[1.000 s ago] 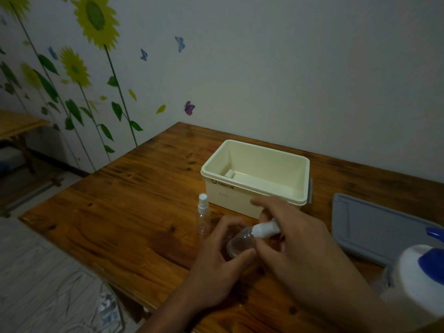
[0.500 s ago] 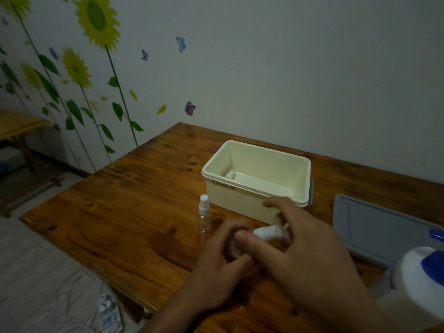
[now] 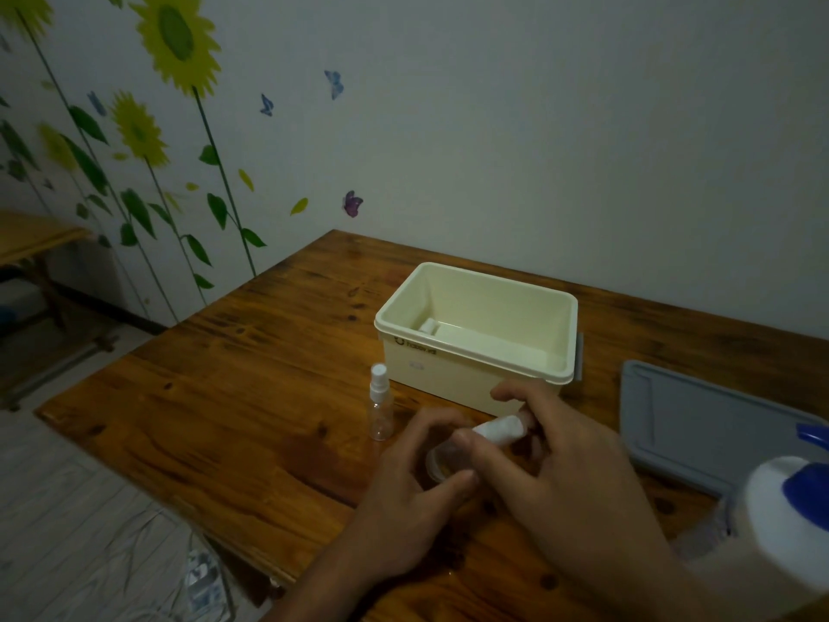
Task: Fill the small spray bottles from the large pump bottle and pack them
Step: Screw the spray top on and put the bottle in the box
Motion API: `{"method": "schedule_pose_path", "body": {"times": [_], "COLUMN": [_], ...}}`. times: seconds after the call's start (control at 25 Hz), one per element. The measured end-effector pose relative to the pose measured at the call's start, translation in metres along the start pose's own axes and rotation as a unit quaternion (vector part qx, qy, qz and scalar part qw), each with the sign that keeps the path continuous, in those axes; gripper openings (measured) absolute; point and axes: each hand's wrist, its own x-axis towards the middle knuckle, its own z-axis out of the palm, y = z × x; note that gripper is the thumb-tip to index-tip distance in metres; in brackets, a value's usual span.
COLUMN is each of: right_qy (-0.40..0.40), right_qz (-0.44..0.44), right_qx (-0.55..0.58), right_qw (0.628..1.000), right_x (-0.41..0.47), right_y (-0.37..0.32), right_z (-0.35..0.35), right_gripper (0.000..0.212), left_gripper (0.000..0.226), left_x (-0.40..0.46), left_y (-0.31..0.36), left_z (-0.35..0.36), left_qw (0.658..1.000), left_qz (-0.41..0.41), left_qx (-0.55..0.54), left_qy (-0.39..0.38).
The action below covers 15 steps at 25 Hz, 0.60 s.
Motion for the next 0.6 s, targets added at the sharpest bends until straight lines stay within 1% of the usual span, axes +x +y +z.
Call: {"method": "schedule_pose_path", "body": {"times": [0.04, 0.12, 0.2, 0.28, 0.4, 0.44, 0.52, 0.56, 0.6], "right_qy": [0.008, -0.004, -0.023, -0.015, 0.01, 0.012, -0.005, -0.02, -0.032], "right_qz": [0.0, -0.007, -0.026, -0.026, -0.002, 0.008, 0.016, 0.013, 0.004], "right_qx": [0.025, 0.067, 0.067, 0.055, 0.016, 0.02, 0.069, 0.092, 0.103], "right_qw": [1.0, 0.998, 0.997, 0.998, 1.0, 1.0, 0.998, 0.995, 0.994], "right_x": [-0.001, -0.003, -0.003, -0.003, -0.001, -0.001, -0.004, -0.006, -0.006], "right_y": [0.001, 0.005, 0.008, 0.011, 0.011, 0.012, 0.011, 0.011, 0.012], "right_z": [0.0, -0.003, -0.006, -0.004, 0.0, 0.002, 0.002, 0.001, 0.001], "right_gripper": [0.04, 0.031, 0.021, 0.014, 0.031, 0.037, 0.043, 0.044, 0.039], "left_gripper": [0.03, 0.03, 0.03, 0.029, 0.026, 0.025, 0.024, 0.023, 0.025], "left_x": [0.0, 0.0, 0.0, 0.0, 0.0, 0.0, 0.0, 0.0, 0.0], "left_y": [-0.001, -0.003, -0.002, 0.001, 0.001, 0.0, 0.001, 0.002, 0.003], "left_z": [0.0, -0.001, -0.001, 0.0, 0.0, 0.0, 0.001, 0.001, 0.001], "left_qw": [1.0, 1.0, 1.0, 1.0, 1.0, 1.0, 1.0, 1.0, 1.0], "left_qz": [-0.004, -0.01, -0.009, -0.001, 0.002, -0.001, -0.004, -0.002, -0.001], "left_qx": [-0.003, -0.011, -0.013, -0.012, 0.01, 0.01, 0.009, 0.01, 0.012], "left_qy": [0.003, 0.007, 0.004, -0.005, -0.01, -0.011, -0.012, -0.012, -0.015]}}
